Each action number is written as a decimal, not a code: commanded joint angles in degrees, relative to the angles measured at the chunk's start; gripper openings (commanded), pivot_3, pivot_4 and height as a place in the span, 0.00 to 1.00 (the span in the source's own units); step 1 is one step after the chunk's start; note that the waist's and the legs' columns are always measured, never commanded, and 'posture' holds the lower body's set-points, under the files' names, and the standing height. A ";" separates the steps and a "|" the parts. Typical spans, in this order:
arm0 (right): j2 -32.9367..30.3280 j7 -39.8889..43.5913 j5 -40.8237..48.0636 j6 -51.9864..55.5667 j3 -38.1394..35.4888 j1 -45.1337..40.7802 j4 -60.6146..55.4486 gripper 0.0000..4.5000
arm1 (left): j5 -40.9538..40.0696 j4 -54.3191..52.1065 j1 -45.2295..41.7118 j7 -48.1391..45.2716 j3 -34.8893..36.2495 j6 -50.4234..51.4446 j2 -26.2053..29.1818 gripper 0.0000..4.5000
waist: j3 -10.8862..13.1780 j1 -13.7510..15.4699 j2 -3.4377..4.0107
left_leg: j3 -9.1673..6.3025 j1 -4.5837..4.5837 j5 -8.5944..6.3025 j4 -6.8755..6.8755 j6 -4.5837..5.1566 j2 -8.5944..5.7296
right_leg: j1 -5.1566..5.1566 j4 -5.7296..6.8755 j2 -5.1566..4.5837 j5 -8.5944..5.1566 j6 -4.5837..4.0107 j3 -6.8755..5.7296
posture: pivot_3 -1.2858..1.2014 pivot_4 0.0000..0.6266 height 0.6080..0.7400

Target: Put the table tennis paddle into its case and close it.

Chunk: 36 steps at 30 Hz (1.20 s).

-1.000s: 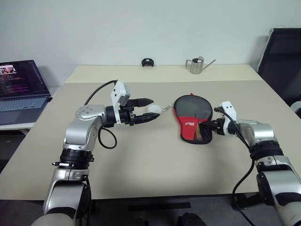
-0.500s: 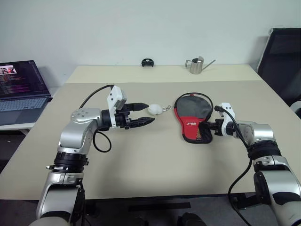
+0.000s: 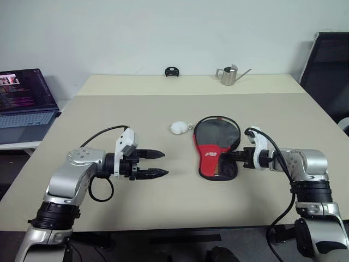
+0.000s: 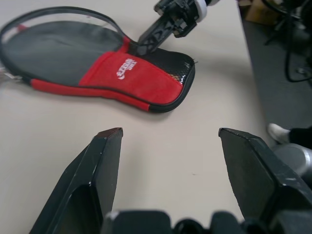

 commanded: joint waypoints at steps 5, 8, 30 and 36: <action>1.45 -1.77 6.14 8.68 -2.61 5.11 -13.63 0.00 | -2.75 -5.13 1.58 -2.51 -0.57 0.95 2.59 0.76 | 0.00 0.15 0.00 | 0.01 0.00 0.00 0.00 0.00 -0.02 | 0.02 -0.01 -0.01 0.00 0.00 0.00 | 0.52 0.24 1.00; 1.08 -1.94 7.64 11.29 -3.28 7.36 -17.26 0.00 | -3.16 -5.87 2.14 -2.92 -1.02 1.02 2.88 0.76 | 0.00 0.20 0.00 | 0.00 0.00 0.00 -0.01 0.01 -0.02 | 0.02 -0.02 0.00 0.00 0.00 -0.01 | 0.52 0.24 1.00; -2.03 -8.81 22.11 15.62 -7.19 19.06 -27.97 0.00 | -4.86 -8.26 2.67 -2.97 -2.91 2.69 3.25 0.76 | 0.00 0.71 0.00 | -0.02 0.03 -0.01 -0.01 0.01 -0.02 | 0.09 -0.09 0.01 -0.01 0.01 -0.03 | 0.52 0.24 1.00; -1.78 -12.11 22.81 15.62 -7.22 19.88 -27.03 0.00 | -4.74 -8.25 2.33 -2.67 -3.09 2.77 3.16 0.76 | 0.00 0.79 0.00 | -0.02 0.02 -0.01 -0.01 0.02 -0.02 | 0.10 -0.10 0.01 -0.01 0.01 -0.03 | 0.52 0.24 1.00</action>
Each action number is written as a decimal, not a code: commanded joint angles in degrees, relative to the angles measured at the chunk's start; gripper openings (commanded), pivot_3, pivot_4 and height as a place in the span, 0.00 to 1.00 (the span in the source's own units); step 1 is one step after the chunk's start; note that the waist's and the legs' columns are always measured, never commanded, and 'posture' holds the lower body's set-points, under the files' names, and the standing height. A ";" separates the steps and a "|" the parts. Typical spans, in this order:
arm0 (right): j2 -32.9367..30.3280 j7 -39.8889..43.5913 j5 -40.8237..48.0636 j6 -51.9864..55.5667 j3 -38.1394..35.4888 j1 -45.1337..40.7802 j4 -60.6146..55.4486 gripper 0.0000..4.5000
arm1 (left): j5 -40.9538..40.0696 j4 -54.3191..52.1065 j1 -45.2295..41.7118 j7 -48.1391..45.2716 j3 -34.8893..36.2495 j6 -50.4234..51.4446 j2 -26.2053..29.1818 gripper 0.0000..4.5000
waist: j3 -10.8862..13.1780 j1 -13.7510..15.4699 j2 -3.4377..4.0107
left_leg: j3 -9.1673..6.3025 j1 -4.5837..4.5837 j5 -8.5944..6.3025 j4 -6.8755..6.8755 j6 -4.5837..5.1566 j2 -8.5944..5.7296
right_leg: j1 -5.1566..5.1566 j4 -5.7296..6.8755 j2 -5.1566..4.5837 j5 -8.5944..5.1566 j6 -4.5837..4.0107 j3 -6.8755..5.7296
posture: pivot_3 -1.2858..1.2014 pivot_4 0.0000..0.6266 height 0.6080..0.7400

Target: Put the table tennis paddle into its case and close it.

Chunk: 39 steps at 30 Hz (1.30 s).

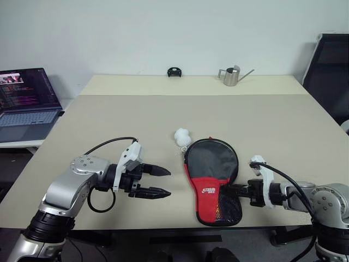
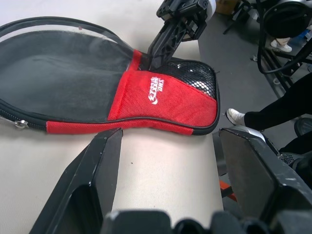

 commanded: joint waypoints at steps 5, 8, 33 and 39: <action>-1.34 -2.85 1.23 0.65 -2.22 2.36 -0.63 0.32 | -1.61 -2.25 -0.57 -0.03 0.33 0.37 0.56 0.76 | 0.00 0.06 -0.01 | -0.01 0.00 0.00 0.00 0.00 0.00 | 0.02 -0.01 0.00 0.00 0.00 -0.01 | 0.52 0.24 1.00; -1.55 -3.11 2.08 0.65 -3.29 3.61 -1.96 0.54 | -1.73 -2.45 -0.45 0.20 0.44 0.59 0.47 0.76 | -0.03 0.17 -0.04 | -0.02 0.05 0.00 0.00 0.00 0.00 | 0.08 -0.03 0.00 0.00 0.00 -0.02 | 0.52 0.24 1.00; -8.66 7.32 -0.53 -23.58 6.22 -2.78 -7.67 0.73 | -0.26 0.99 -3.65 9.52 1.74 -1.37 -4.46 0.76 | -0.04 0.22 -0.08 | -0.05 0.03 0.00 0.03 0.01 0.02 | 0.11 -0.08 0.07 0.02 0.03 -0.01 | 0.52 0.24 1.00; -8.97 10.24 -7.59 -32.37 14.13 -7.44 -1.59 0.98 | -0.04 1.79 -3.49 14.93 3.61 -1.48 -6.07 0.76 | -0.04 0.22 -0.08 | -0.06 0.04 0.00 0.04 0.01 0.01 | 0.10 -0.10 0.06 0.02 0.03 -0.02 | 0.52 0.24 1.00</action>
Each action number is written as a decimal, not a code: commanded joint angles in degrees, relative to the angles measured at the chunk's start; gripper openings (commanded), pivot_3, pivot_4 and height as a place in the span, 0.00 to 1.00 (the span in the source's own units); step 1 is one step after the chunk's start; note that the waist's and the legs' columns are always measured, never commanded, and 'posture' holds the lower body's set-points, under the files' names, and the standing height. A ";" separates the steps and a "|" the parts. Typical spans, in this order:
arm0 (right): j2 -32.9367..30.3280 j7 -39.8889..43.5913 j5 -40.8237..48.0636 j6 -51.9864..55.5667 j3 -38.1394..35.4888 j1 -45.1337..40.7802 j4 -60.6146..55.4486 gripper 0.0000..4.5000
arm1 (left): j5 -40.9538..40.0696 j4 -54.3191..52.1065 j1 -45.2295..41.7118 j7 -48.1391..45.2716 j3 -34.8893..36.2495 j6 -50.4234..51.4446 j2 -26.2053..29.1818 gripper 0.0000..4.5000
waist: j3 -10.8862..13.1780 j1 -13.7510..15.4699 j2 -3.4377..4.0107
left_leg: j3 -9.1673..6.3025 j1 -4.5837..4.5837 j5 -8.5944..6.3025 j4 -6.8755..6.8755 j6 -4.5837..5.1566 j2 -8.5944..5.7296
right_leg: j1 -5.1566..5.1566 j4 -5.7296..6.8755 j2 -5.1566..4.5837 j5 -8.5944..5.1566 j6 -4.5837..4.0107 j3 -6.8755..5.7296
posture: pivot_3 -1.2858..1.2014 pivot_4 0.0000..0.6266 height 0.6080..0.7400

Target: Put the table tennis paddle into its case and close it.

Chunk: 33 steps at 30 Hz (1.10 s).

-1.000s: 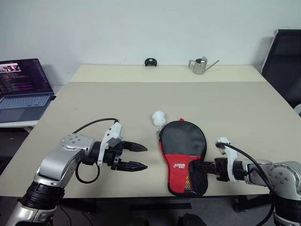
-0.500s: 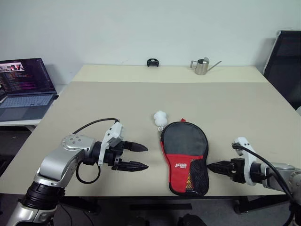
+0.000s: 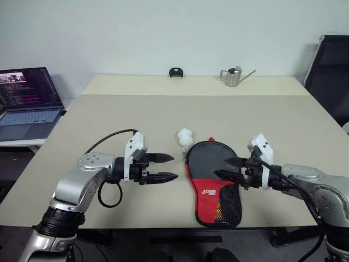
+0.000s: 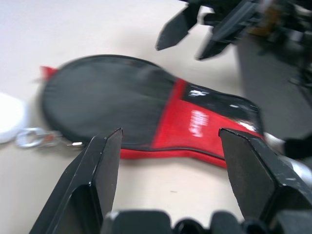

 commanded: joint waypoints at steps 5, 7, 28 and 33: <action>1.15 4.26 -8.37 -10.38 8.71 -6.44 7.73 0.98 | 2.20 0.73 -1.07 6.69 2.36 -2.52 -1.50 0.76 | 0.00 -0.02 0.00 | 0.00 0.00 0.00 0.00 0.00 0.00 | -0.02 0.00 0.00 0.00 0.00 0.00 | 0.52 0.24 1.00; 2.15 4.92 -10.57 -12.38 11.17 -6.88 10.07 0.98 | 4.99 2.95 -2.38 10.08 1.93 -3.88 -2.32 0.76 | 0.00 -0.01 0.00 | 0.00 0.00 0.00 0.00 0.00 0.00 | -0.02 -0.01 0.00 0.00 -0.01 0.00 | 0.52 0.24 1.00; 8.93 4.94 -20.48 -18.12 16.26 -3.61 18.41 1.00 | 18.12 40.24 -28.60 21.52 -3.39 -10.97 -16.16 1.00 | -0.04 0.12 -0.07 | 0.01 0.00 0.02 0.06 -0.03 -0.05 | -0.05 0.10 -0.01 0.01 0.00 -0.06 | 0.52 0.24 1.00; 10.28 4.60 -20.93 -17.78 16.44 -3.20 18.15 1.00 | 22.00 58.85 -37.72 23.39 -3.57 -18.70 -21.09 1.00 | -0.07 0.02 -0.13 | 0.02 -0.01 0.01 0.08 -0.03 -0.06 | -0.05 0.10 -0.01 0.01 0.00 -0.06 | 0.52 0.24 1.00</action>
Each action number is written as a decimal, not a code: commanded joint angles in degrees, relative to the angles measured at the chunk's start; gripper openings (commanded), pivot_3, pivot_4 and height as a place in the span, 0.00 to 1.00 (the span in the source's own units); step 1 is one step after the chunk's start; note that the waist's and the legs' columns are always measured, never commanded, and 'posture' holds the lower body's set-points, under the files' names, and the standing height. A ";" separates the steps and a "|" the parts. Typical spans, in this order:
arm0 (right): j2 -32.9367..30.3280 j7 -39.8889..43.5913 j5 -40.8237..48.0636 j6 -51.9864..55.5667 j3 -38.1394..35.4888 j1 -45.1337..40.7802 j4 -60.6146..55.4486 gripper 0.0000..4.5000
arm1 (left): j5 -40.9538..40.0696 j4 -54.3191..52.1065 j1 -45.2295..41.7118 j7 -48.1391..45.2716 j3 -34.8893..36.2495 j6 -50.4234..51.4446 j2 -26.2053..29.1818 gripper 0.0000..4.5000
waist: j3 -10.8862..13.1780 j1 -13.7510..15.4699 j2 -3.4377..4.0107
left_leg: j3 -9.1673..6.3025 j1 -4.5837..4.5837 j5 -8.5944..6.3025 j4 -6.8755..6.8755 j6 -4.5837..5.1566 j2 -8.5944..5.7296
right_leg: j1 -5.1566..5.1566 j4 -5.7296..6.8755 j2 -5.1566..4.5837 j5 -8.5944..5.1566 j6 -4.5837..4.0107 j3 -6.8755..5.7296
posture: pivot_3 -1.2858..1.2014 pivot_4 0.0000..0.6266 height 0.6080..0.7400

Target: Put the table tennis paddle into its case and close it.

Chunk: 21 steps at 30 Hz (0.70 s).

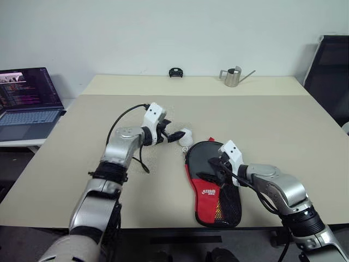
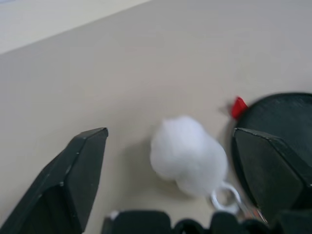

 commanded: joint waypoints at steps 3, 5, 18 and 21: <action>1.20 -0.37 -0.57 0.71 0.20 0.78 -0.35 1.00 | 2.96 15.79 -8.22 1.18 1.12 -7.20 -3.52 1.00 | -0.01 -0.17 -0.01 | 0.02 0.00 0.00 -0.01 0.00 0.00 | -0.03 0.01 0.01 0.00 0.00 -0.02 | 0.52 0.24 1.00; 1.76 -0.74 -0.65 0.94 0.13 0.95 -0.62 1.00 | 3.74 20.56 -10.23 1.29 1.36 -8.22 -4.77 1.00 | -0.01 -0.21 -0.02 | 0.03 0.00 0.00 -0.02 0.00 0.01 | -0.05 0.02 0.02 0.00 0.00 -0.04 | 0.52 0.24 1.00; 4.92 -3.68 -0.79 1.57 -0.42 2.19 -2.12 1.00 | 9.32 31.82 -10.80 -1.03 0.76 -7.66 -9.69 1.00 | -0.05 -0.08 -0.07 | 0.03 0.00 0.00 -0.01 0.00 -0.01 | -0.05 0.05 0.04 0.00 0.00 -0.10 | 0.52 0.24 1.00; 5.28 -4.21 -0.67 1.57 -0.57 2.54 -2.41 1.00 | 10.03 32.24 -10.50 0.29 1.18 -8.14 -10.24 1.00 | -0.07 -0.03 -0.11 | 0.02 0.00 0.00 -0.01 0.00 -0.01 | -0.05 0.05 0.03 0.00 0.00 -0.09 | 0.52 0.24 1.00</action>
